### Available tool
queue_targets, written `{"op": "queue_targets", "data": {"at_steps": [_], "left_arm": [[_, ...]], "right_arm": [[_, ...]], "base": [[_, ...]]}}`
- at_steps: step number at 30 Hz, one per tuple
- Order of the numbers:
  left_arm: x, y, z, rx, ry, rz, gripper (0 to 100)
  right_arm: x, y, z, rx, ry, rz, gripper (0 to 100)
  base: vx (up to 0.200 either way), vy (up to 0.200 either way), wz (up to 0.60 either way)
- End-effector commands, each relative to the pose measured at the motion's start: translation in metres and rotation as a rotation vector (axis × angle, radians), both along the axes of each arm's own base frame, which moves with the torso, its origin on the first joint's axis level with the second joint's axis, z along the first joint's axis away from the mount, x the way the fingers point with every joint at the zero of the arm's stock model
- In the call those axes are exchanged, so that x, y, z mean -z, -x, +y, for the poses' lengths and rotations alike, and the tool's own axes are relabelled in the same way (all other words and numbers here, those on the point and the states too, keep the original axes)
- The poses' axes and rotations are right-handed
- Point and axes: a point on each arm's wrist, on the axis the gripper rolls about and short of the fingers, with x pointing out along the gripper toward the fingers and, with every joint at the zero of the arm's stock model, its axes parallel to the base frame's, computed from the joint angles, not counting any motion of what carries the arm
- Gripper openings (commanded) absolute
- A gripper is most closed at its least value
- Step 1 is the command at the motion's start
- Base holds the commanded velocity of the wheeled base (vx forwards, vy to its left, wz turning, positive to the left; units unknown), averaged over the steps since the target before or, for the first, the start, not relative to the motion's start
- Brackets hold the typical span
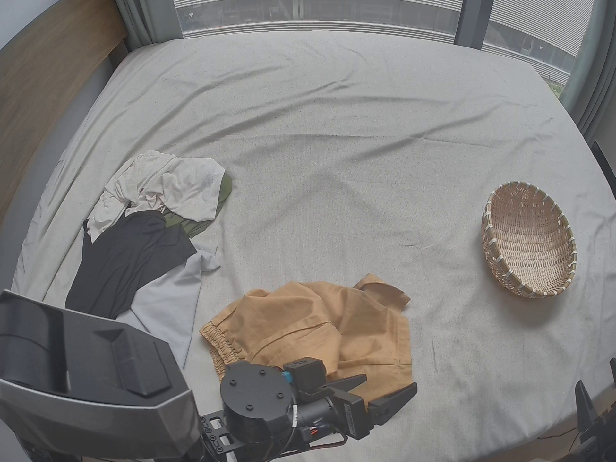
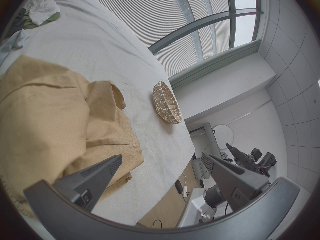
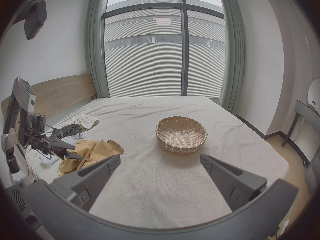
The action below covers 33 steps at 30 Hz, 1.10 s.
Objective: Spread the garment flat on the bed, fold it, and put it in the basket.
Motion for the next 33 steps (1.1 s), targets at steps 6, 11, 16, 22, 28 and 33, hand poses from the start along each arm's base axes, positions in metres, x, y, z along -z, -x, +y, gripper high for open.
{"op": "queue_targets", "data": {"at_steps": [6,11,16,22,28,33], "left_arm": [[-0.024,0.020,0.061,-0.126,-0.041,0.003,100],[-0.030,0.024,0.088,-0.183,-0.050,0.013,100],[-0.022,0.016,0.107,-0.267,-0.091,0.050,100],[-0.009,0.013,0.116,-0.311,-0.142,0.108,100],[0.003,0.008,0.123,-0.351,-0.187,0.155,100],[0.005,0.006,0.124,-0.369,-0.176,0.189,100]], "right_arm": [[0.005,0.000,0.000,-0.001,0.001,0.003,100],[0.005,0.000,0.000,-0.001,0.001,0.003,100],[0.005,0.000,0.000,-0.001,0.001,0.003,100],[0.005,0.000,0.000,-0.001,0.001,0.003,100],[0.005,0.000,0.000,-0.001,0.002,0.001,100],[0.005,0.000,0.000,-0.001,0.002,0.001,100]], "base": [[0.000,0.000,0.00],[0.000,0.000,0.00],[0.000,0.000,0.00],[0.000,0.000,0.00],[0.000,0.000,0.00],[0.000,0.000,0.00]]}}
